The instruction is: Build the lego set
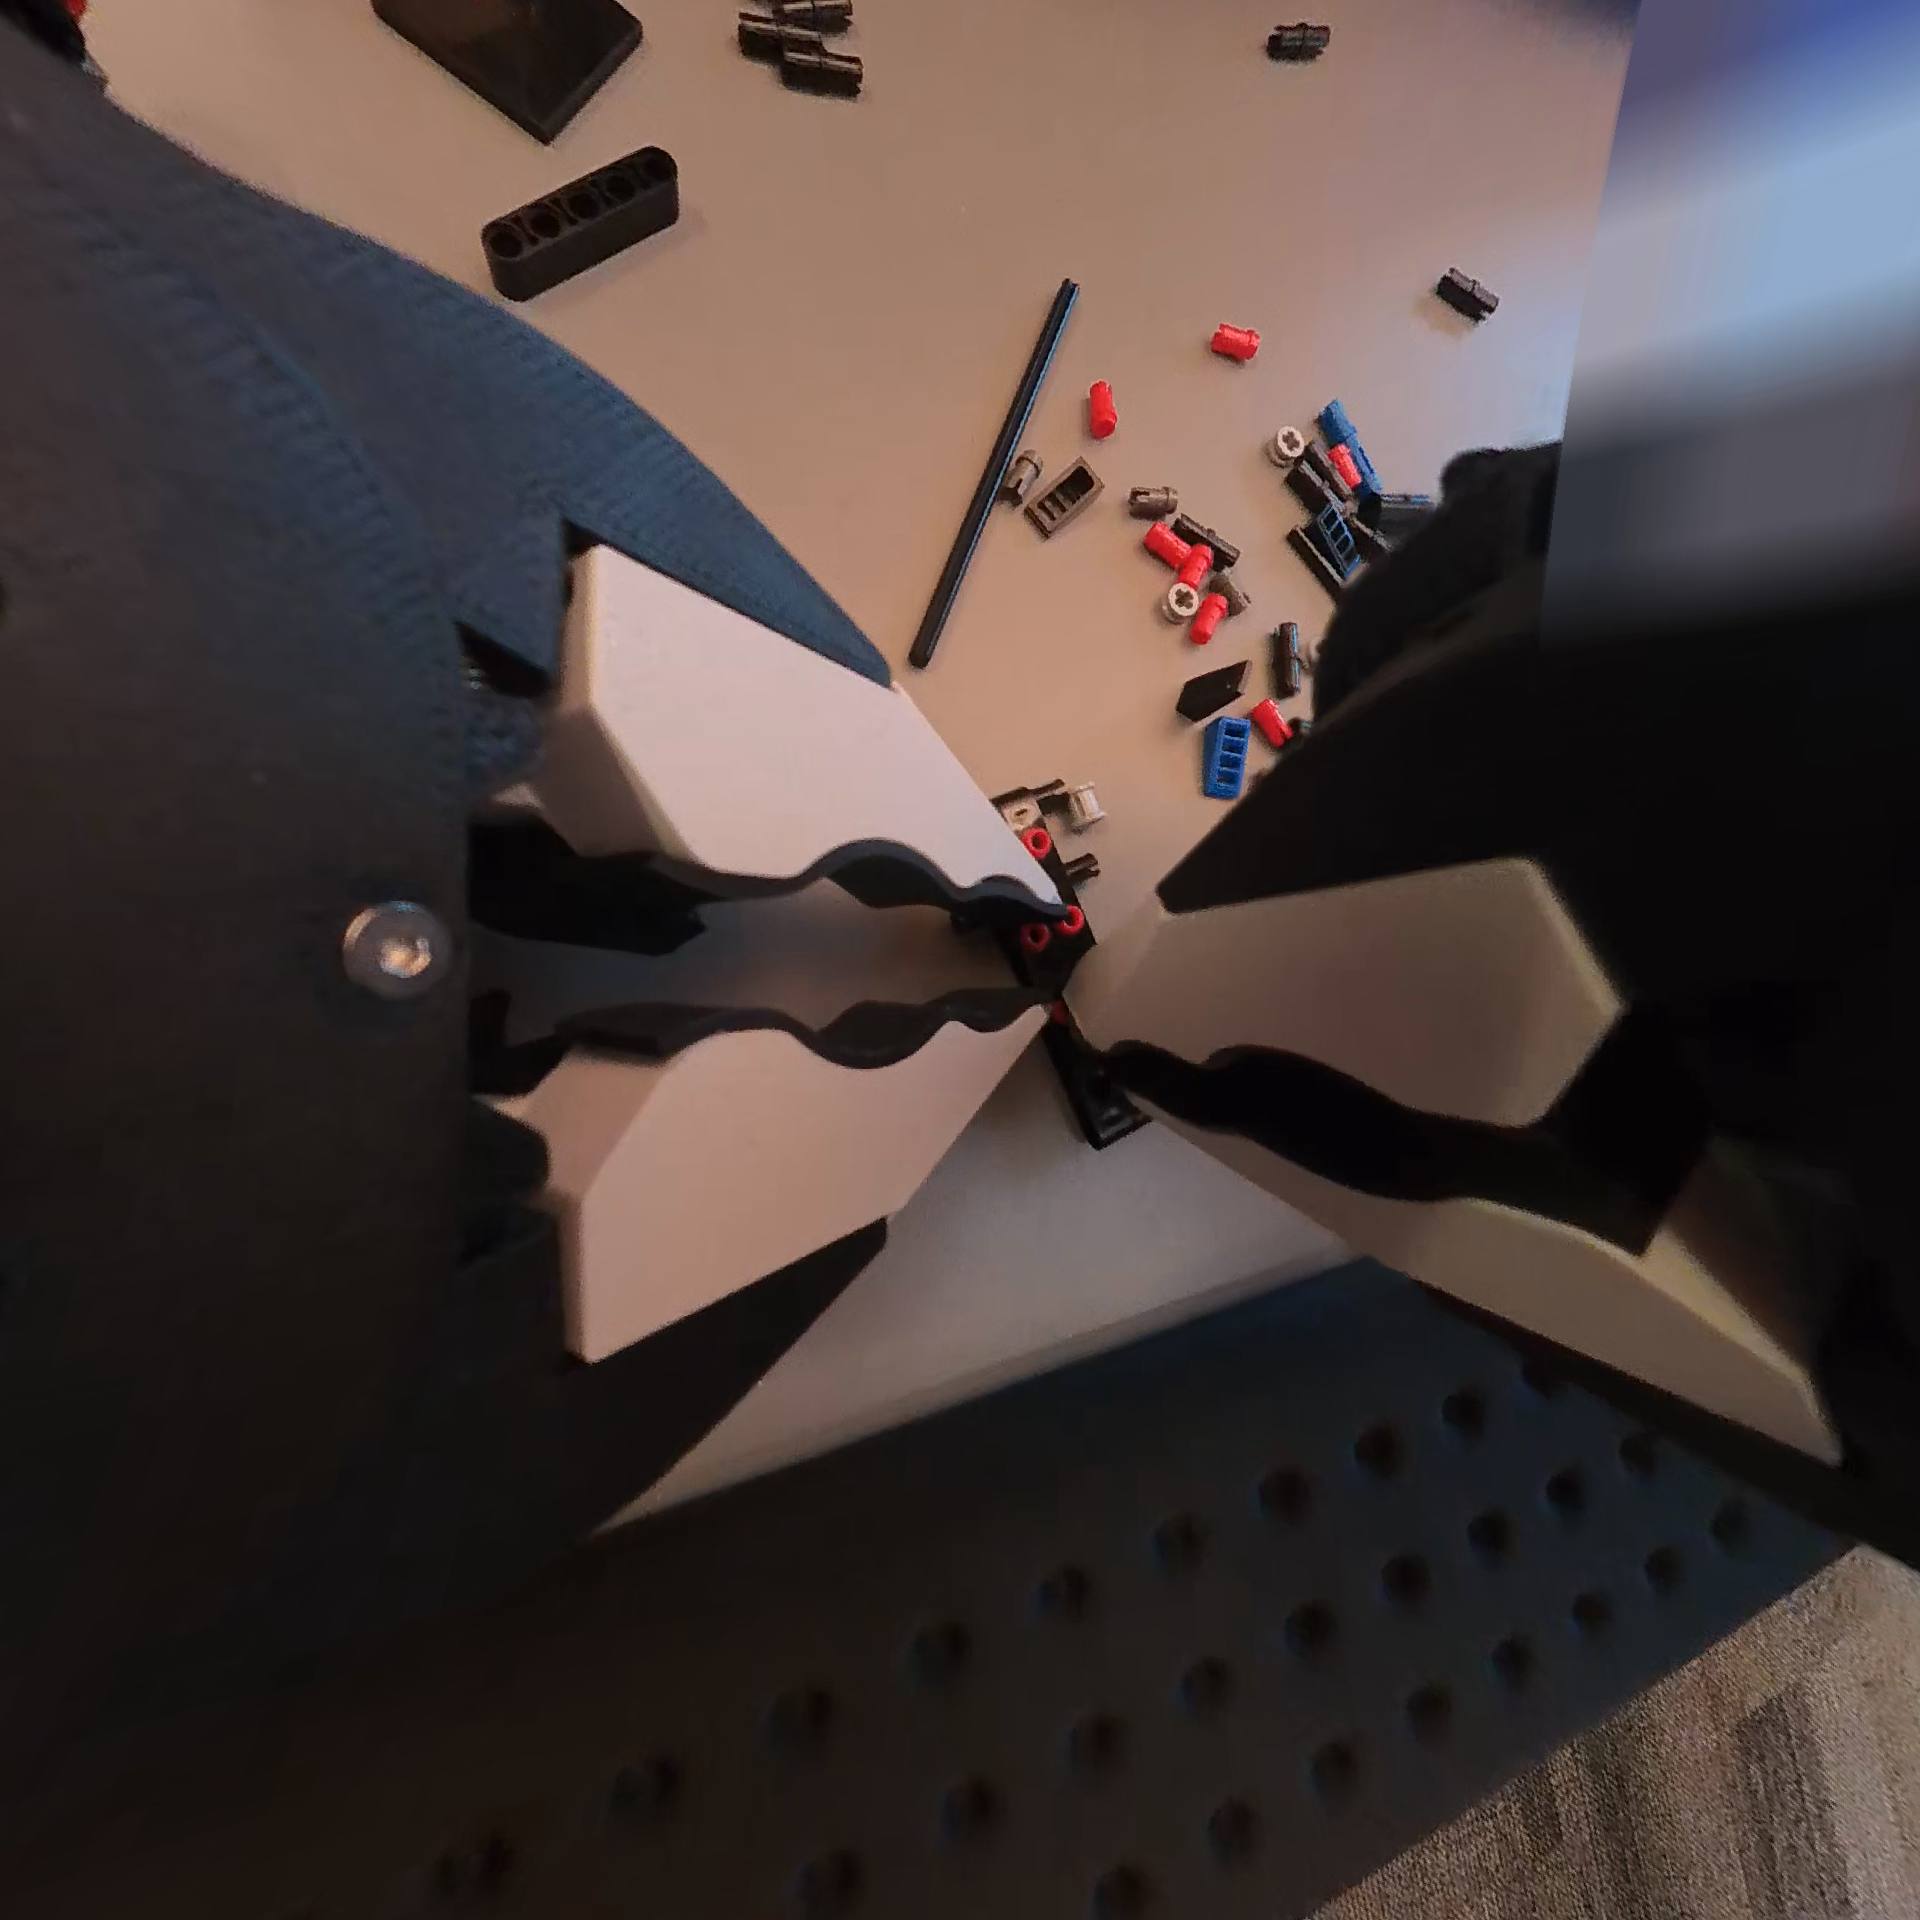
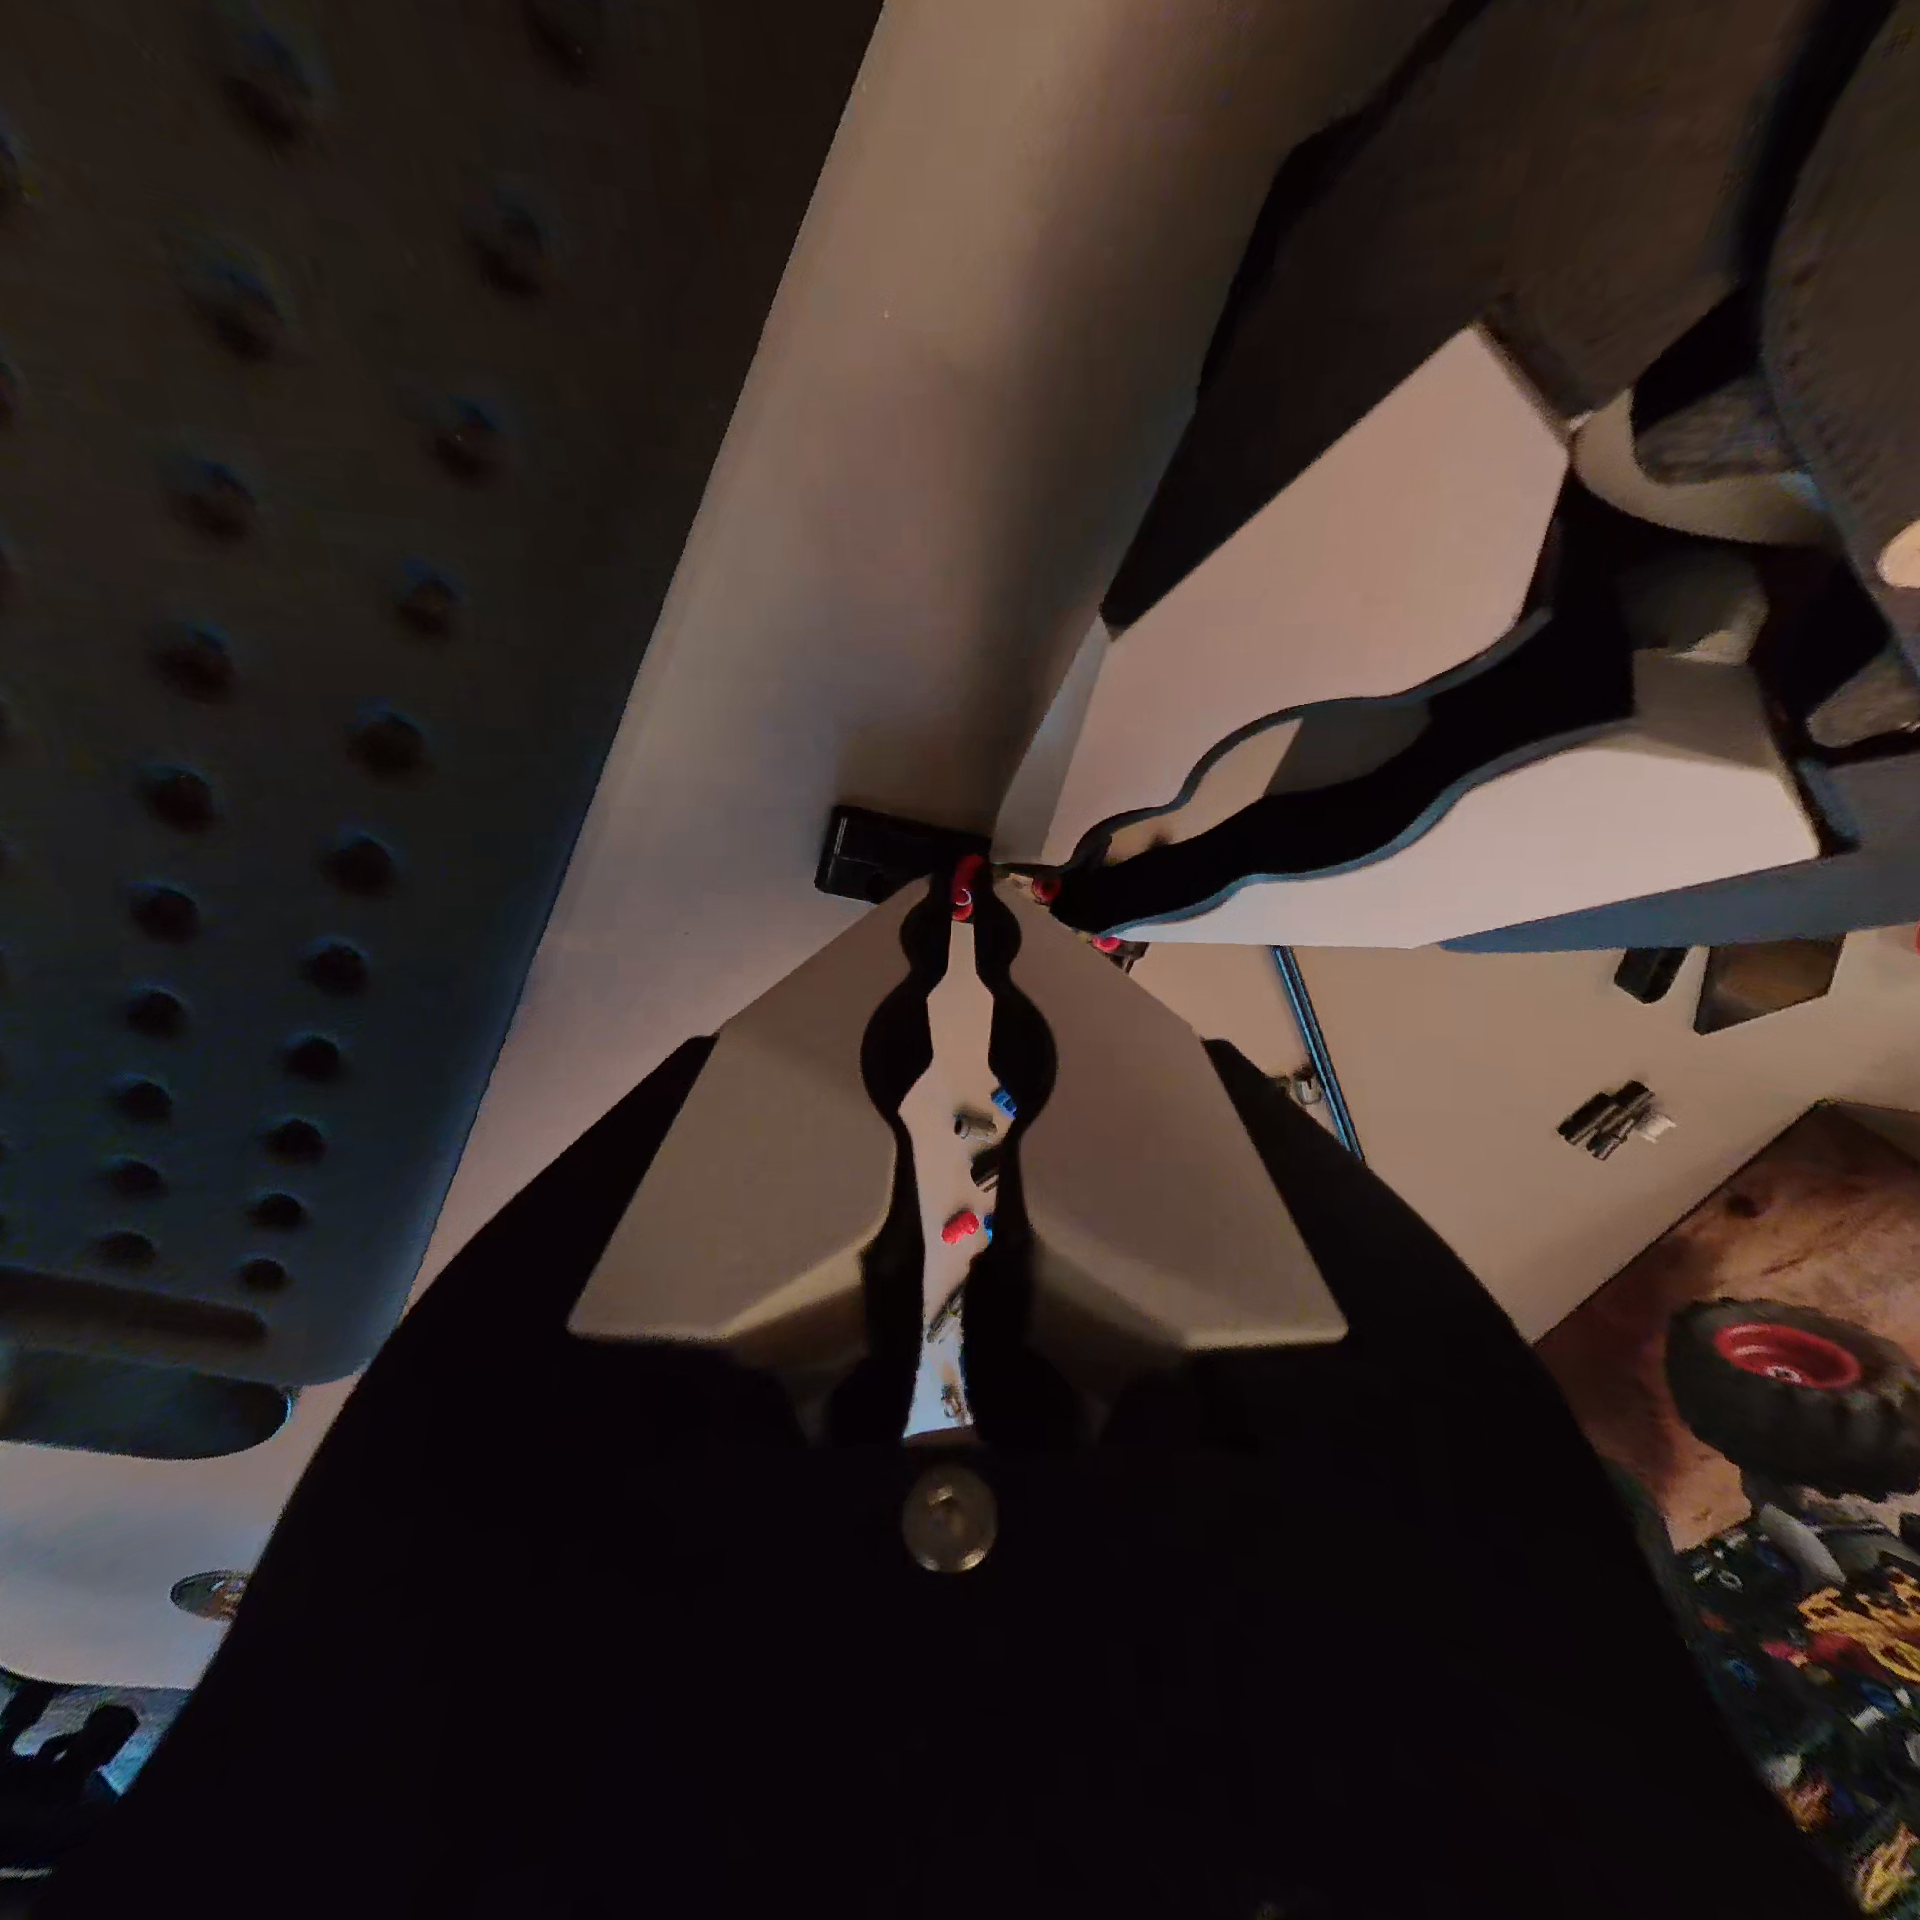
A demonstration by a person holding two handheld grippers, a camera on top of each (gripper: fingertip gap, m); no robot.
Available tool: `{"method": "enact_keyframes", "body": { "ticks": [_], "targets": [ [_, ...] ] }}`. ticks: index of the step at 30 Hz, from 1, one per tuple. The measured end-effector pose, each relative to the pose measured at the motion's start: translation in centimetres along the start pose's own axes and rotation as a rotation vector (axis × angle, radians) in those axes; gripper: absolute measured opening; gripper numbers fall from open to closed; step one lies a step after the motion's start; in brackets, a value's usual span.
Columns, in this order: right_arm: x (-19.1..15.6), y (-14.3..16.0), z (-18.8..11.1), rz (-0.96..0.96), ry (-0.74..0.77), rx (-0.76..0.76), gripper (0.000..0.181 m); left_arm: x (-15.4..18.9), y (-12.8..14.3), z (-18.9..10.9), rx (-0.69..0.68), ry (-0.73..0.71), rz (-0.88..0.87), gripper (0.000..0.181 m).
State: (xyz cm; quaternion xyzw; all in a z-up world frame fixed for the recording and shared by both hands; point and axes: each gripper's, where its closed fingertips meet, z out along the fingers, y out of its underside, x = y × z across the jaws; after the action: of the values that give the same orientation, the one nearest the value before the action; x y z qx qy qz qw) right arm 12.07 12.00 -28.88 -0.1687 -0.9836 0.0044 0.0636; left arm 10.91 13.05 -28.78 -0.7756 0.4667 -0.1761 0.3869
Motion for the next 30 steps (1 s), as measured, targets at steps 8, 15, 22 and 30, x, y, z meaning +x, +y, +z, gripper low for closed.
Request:
{"method": "enact_keyframes", "body": {
  "ticks": [8, 15, 22, 30],
  "targets": [
    [-0.06, -0.08, 0.05, -0.063, -0.043, -0.011, 0.002, 0.06, 0.00, -0.01, 0.002, 0.023, -0.017, 0.010],
    [-0.12, -0.14, 0.12, -0.070, -0.094, -0.006, 0.002, 0.14, -0.02, -0.02, 0.004, 0.038, -0.028, 0.010],
    [-0.20, -0.25, 0.15, -0.095, -0.144, -0.001, 0.002, 0.26, -0.03, -0.03, 0.005, 0.057, -0.037, 0.010],
    [-0.49, -0.54, 0.11, -0.114, -0.217, 0.024, 0.002, 0.67, -0.08, -0.04, 0.007, 0.086, -0.030, 0.010]
  ]
}}
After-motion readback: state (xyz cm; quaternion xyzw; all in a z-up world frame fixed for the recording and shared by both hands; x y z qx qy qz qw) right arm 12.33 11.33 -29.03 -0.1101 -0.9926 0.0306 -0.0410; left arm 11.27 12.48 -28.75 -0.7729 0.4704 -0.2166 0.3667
